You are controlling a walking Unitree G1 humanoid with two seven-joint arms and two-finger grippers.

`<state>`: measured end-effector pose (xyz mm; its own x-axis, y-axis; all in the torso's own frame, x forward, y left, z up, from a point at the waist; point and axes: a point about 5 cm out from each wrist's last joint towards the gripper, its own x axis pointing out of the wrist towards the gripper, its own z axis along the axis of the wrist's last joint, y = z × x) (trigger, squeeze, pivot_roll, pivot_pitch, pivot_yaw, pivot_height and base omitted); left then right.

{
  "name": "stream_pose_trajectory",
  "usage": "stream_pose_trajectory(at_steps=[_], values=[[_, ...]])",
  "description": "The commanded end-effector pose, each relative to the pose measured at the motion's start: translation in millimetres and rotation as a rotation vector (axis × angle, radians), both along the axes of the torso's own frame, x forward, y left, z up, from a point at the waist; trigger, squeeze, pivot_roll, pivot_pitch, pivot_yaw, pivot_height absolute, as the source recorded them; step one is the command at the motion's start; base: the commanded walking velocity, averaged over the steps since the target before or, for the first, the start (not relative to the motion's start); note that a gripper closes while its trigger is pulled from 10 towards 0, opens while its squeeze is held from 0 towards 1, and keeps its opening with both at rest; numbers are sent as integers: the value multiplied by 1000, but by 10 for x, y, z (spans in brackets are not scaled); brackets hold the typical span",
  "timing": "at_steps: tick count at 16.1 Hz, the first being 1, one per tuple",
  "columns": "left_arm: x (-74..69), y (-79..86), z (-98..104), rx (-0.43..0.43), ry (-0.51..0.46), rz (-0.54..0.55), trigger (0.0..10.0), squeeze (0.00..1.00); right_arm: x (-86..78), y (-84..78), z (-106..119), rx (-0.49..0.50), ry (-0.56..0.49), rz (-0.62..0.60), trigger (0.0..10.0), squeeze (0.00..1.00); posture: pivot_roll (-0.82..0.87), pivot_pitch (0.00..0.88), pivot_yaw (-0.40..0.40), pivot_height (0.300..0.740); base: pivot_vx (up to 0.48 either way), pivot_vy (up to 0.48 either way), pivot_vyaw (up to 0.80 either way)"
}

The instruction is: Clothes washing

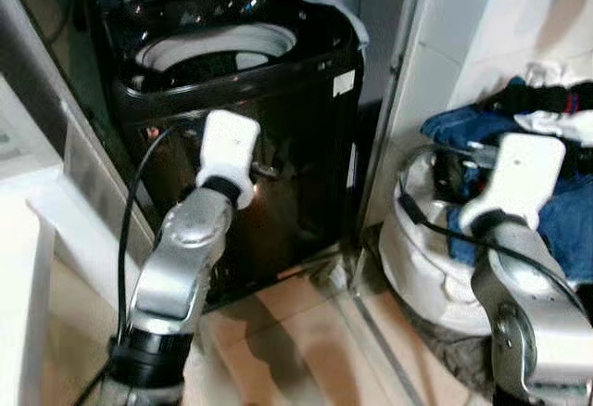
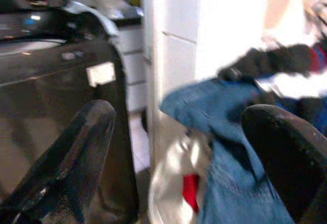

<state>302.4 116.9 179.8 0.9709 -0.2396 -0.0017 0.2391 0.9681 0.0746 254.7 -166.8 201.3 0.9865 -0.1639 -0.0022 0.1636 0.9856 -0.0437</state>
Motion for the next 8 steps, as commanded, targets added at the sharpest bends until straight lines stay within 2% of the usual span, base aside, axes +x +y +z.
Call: stream_pose_trajectory(at_steps=[1,4,5,8], values=[[-15,38,-12,-24,22,27,10000,0,3,-1,38,-23,0,15,10000,0,-6,0,28,740,0,0,0],[-19,114,34,-7,-16,52,10000,0,71,15,87,-4,-15,34,10000,0,10,0,14,740,0,0,0],[-12,142,97,15,-57,54,10000,0,105,-1,102,8,-17,28,10000,0,12,0,12,740,0,0,-788],[-1,172,161,12,-74,58,10000,0,161,-23,174,-13,-34,40,10000,0,9,0,14,740,328,0,-788]])
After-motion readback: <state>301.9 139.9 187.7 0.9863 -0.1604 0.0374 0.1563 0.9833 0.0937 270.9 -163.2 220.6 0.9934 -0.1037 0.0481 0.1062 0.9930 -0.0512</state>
